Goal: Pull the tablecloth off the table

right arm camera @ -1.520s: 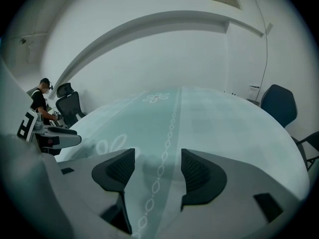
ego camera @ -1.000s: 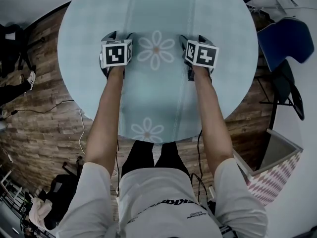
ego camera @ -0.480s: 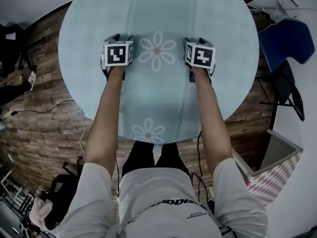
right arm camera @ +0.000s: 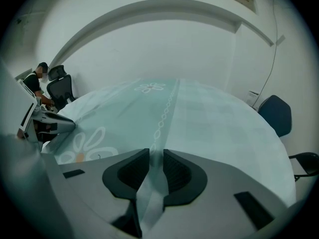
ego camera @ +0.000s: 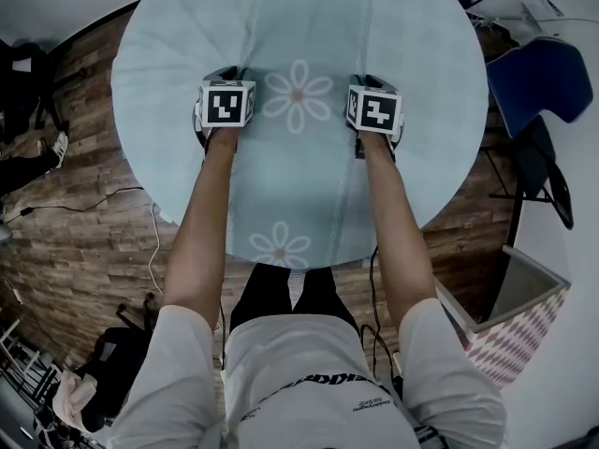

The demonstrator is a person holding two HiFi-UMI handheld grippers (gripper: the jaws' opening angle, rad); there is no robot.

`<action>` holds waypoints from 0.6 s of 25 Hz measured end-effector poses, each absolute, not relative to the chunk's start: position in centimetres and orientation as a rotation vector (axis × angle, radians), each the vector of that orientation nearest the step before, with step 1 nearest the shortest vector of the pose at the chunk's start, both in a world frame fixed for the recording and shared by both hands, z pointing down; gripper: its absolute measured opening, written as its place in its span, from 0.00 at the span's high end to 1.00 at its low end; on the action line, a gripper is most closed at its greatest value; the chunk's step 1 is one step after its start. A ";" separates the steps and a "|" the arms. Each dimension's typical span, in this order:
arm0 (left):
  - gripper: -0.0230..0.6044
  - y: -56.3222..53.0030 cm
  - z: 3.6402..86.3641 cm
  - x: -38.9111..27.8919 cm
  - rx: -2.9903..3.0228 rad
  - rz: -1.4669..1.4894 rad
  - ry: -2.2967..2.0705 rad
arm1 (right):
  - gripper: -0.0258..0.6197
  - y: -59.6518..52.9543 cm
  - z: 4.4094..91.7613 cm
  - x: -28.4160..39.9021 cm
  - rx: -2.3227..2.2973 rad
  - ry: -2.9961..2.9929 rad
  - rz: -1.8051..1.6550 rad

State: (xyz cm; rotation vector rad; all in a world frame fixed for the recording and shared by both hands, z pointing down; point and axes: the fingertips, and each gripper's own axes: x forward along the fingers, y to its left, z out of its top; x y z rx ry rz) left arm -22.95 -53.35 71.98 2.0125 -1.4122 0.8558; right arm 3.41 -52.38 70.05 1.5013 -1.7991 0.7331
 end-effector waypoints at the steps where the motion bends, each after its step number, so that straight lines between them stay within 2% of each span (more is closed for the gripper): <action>1: 0.83 -53.3 71.9 -22.9 2.013 0.859 -1.408 | 0.80 -52.3 70.1 3.4 1.495 -1.796 0.734; 6: 0.93 -52.8 72.0 -22.7 2.017 0.873 -1.396 | 0.89 -51.8 70.2 3.2 1.490 -1.802 0.767; 15: 0.94 -51.0 70.3 -22.7 1.987 0.819 -1.373 | 0.91 -50.3 70.1 3.5 1.514 -1.831 0.923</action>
